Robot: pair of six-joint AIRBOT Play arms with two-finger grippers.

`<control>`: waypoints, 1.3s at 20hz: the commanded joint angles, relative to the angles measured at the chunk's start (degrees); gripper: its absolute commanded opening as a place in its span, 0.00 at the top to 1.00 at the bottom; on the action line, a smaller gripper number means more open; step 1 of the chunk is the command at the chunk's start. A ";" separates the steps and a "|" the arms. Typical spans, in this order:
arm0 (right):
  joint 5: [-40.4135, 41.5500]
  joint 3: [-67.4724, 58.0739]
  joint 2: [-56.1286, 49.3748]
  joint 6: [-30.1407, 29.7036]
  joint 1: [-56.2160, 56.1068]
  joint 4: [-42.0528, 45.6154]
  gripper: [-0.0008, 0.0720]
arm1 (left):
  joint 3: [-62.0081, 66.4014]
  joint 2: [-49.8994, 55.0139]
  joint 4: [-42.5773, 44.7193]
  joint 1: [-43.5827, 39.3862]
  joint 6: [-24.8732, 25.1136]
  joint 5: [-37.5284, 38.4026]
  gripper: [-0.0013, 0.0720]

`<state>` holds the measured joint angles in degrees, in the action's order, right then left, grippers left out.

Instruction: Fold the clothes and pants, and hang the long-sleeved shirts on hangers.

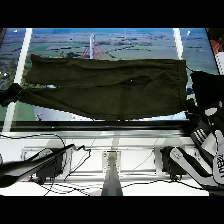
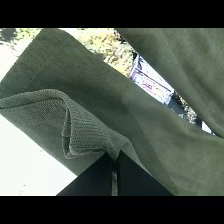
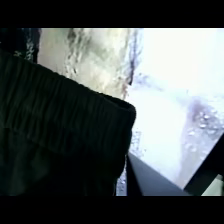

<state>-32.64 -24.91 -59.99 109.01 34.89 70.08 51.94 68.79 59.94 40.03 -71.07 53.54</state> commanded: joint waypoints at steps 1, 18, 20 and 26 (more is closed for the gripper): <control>3.76 0.02 -1.84 -9.38 0.11 -4.96 0.65 | 0.07 0.04 0.00 -0.04 -0.02 -0.20 0.96; -27.67 -8.33 33.53 -18.29 0.11 18.45 0.95 | 5.97 -5.60 8.59 0.59 -0.02 9.92 0.96; -26.16 -8.31 36.22 -18.47 0.11 17.79 0.95 | 6.19 -5.64 8.13 0.55 -0.04 6.67 0.96; -9.11 -8.33 25.33 -16.55 0.07 2.27 0.95 | 16.46 1.68 4.70 -3.67 -3.48 -7.54 0.97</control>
<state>-50.98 -33.19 -29.85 91.20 34.98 80.31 63.18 66.48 65.25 38.46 -71.88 52.27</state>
